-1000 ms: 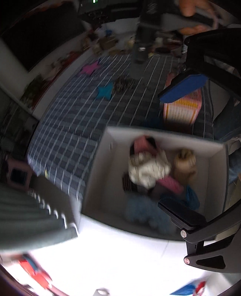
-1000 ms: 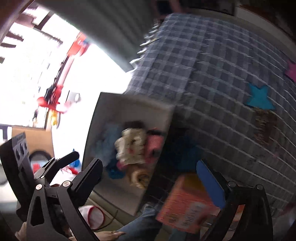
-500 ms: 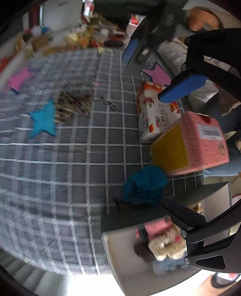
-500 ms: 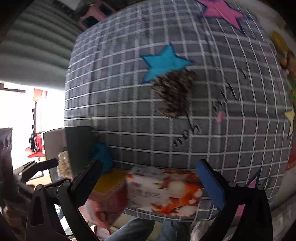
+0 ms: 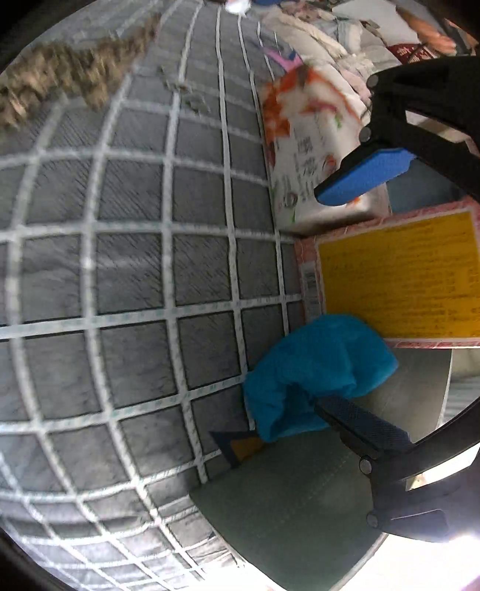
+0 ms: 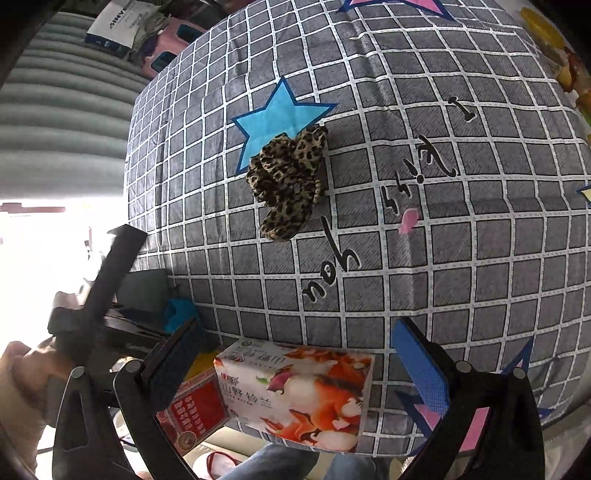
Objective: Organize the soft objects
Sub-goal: 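Move both tools back toward the remaining items on the bedspread, then grasp the blue cloth with left tool while right tool grasps leopard-print scrunchie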
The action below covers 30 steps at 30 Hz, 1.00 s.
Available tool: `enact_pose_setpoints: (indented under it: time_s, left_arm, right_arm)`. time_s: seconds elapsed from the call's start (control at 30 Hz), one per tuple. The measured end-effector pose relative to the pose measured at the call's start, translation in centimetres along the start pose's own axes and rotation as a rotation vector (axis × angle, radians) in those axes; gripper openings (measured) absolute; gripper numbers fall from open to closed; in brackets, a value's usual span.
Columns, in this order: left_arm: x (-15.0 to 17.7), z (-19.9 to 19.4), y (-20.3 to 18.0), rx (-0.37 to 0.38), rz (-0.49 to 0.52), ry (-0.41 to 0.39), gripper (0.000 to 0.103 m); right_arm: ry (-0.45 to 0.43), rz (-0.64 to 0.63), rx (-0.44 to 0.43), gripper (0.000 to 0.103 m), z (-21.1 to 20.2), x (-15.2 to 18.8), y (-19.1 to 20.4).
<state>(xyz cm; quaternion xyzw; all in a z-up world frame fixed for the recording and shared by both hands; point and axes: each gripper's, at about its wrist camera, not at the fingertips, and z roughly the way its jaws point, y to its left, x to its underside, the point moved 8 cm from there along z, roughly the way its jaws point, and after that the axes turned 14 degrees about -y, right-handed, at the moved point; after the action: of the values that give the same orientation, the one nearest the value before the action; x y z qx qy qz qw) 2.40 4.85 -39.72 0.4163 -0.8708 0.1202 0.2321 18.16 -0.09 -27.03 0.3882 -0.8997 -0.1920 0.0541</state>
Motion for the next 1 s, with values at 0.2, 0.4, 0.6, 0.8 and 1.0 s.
enact_pose_setpoints:
  time_s: [0.2, 0.4, 0.6, 0.8, 1.0]
  left_arm:
    - [-0.4, 2.5, 0.4, -0.088, -0.016, 0.091, 0.101]
    - [-1.2, 3.4, 1.4, -0.143, -0.035, 0.080, 0.055]
    - [-1.7, 1.5, 3.0, -0.077, -0.035, -0.035, 0.015]
    - [-2.1, -0.7, 3.1, 0.003, -0.098, -0.149, 0.015]
    - [1.0, -2.5, 5.7, 0.051, -0.124, -0.189, 0.015]
  right_arm:
    - [0.012, -0.003, -0.010, 0.102, 1.6, -1.2, -0.6]
    - [-0.001, -0.032, -0.021, 0.102, 2.9, -2.7, 0.1]
    - [-0.018, -0.106, 0.038, 0.102, 5.6, -4.7, 0.9]
    - [-0.040, -0.233, 0.130, 0.102, 9.3, -6.7, 2.3]
    - [-0.063, -0.391, 0.217, 0.048, 11.5, -6.6, 2.8]
